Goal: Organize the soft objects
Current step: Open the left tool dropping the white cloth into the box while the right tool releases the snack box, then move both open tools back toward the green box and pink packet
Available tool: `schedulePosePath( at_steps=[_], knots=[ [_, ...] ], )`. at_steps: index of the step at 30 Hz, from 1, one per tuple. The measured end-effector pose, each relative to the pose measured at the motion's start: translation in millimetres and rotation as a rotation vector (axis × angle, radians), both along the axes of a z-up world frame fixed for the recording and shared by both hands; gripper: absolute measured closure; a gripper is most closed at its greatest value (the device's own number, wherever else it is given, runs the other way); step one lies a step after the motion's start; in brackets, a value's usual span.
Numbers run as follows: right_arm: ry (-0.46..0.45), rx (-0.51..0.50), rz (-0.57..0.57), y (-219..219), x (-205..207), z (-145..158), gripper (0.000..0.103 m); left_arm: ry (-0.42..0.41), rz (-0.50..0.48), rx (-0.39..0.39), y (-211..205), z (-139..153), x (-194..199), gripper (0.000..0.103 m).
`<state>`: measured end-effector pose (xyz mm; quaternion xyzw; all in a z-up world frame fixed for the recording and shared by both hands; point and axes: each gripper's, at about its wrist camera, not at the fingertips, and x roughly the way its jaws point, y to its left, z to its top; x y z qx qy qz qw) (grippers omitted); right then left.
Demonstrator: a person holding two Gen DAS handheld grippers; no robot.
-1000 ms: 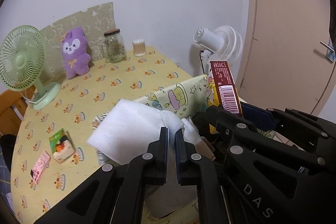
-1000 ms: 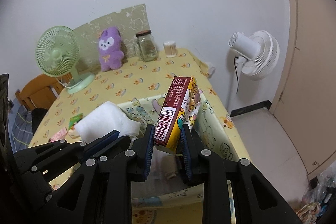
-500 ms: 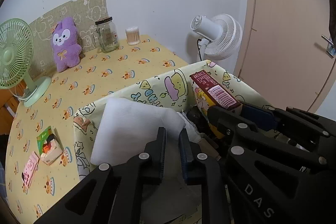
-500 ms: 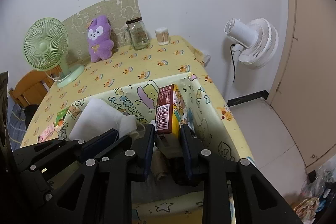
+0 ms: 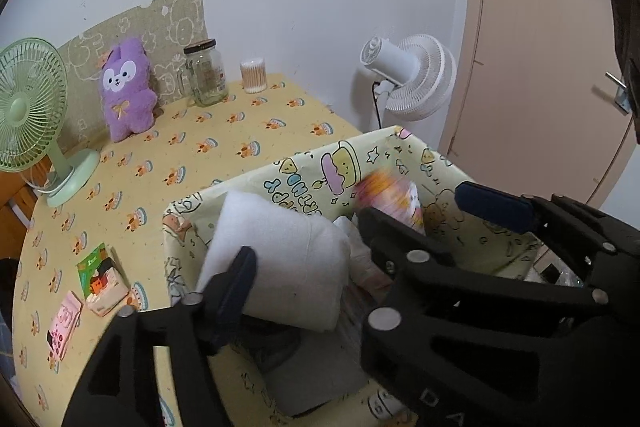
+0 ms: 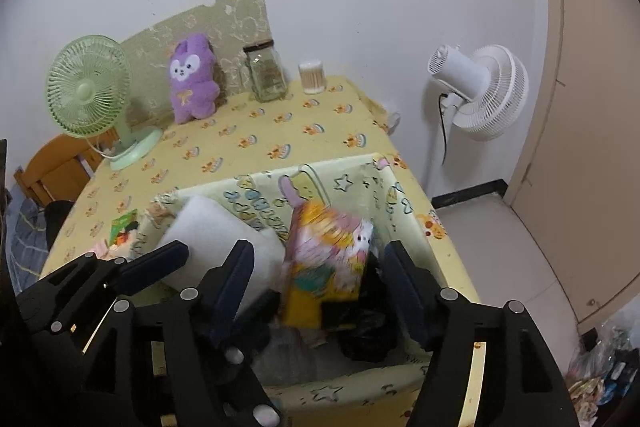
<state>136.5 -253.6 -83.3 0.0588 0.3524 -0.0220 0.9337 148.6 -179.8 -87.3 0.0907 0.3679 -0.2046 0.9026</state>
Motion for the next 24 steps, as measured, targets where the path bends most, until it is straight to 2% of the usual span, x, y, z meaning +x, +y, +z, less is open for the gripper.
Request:
schedulePosePath(
  at_steps=[5,12,20,24],
  knots=[
    [-0.02,0.006,0.0,5.7,-9.4,8.6,0.02,-0.029,0.005,0.0,7.3,11.6,-11.8,0.02],
    [-0.048,-0.009,-0.004,19.1,-23.6,21.9,0.017,-0.07,0.024,-0.005,19.7,24.7,-26.1,0.018],
    [-0.12,-0.045,-0.029,38.0,-39.6,40.2,0.002,-0.116,0.045,-0.014,39.1,40.6,-38.1,0.015],
    [-0.142,-0.053,-0.025,50.1,-45.1,48.6,0.0,-0.132,0.061,-0.016,49.8,47.4,-43.1,0.015]
  ],
)
